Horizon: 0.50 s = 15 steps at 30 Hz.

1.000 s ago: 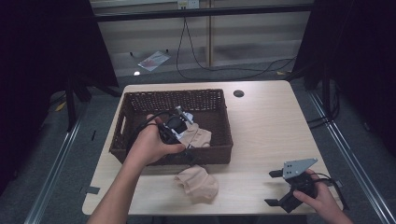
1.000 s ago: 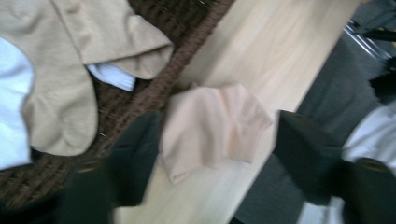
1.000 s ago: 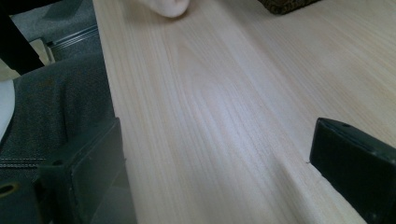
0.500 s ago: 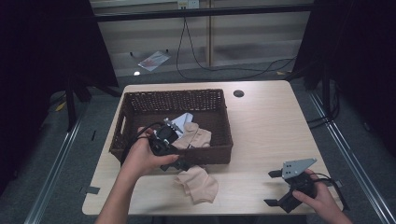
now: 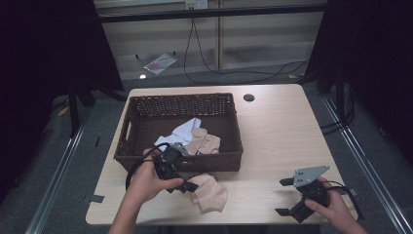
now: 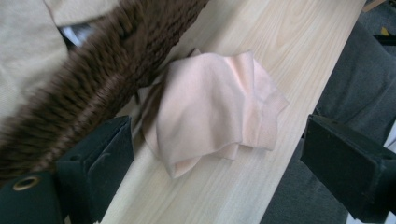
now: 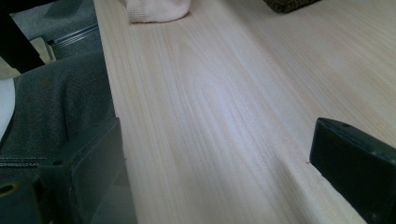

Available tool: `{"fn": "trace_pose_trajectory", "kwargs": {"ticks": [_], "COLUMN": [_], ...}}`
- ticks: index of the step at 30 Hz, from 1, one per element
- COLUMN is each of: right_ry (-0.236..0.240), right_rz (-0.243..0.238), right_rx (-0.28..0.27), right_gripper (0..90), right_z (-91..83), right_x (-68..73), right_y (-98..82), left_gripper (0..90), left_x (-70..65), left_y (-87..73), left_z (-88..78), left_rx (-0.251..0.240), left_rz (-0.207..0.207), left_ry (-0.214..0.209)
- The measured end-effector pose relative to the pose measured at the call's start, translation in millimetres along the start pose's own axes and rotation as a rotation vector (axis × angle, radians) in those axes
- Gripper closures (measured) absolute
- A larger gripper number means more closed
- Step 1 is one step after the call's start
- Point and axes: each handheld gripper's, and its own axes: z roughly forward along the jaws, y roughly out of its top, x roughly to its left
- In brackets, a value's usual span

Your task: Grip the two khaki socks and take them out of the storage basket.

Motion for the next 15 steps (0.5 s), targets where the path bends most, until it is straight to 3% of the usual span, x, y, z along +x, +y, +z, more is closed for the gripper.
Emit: {"fn": "trace_pose_trajectory", "kwargs": {"ticks": [6,10,12,15], "right_ry": [0.001,-0.003,0.001,0.000], "right_rz": [-0.004,-0.003,-0.006,-0.006], "right_rx": [-0.001,-0.004,-0.004,-0.004], "right_gripper": [2.7,2.7,2.7,2.7], "right_z": [-0.8,-1.5,-1.1,-1.3], "right_x": [0.0,0.1,0.3,0.4], "right_y": [0.3,0.3,0.4,0.4], "left_gripper": [8.1,8.0,8.0,7.4], "left_x": [-0.7,-2.7,-2.6,-3.4], "left_y": [-10.7,-15.1,-15.5,-16.2], "left_z": [19.7,27.8,33.5,45.2], "left_rx": [0.032,0.026,0.014,0.007], "left_rz": [0.024,0.036,0.072,0.077], "left_ry": [-0.012,-0.013,-0.005,-0.003]}}
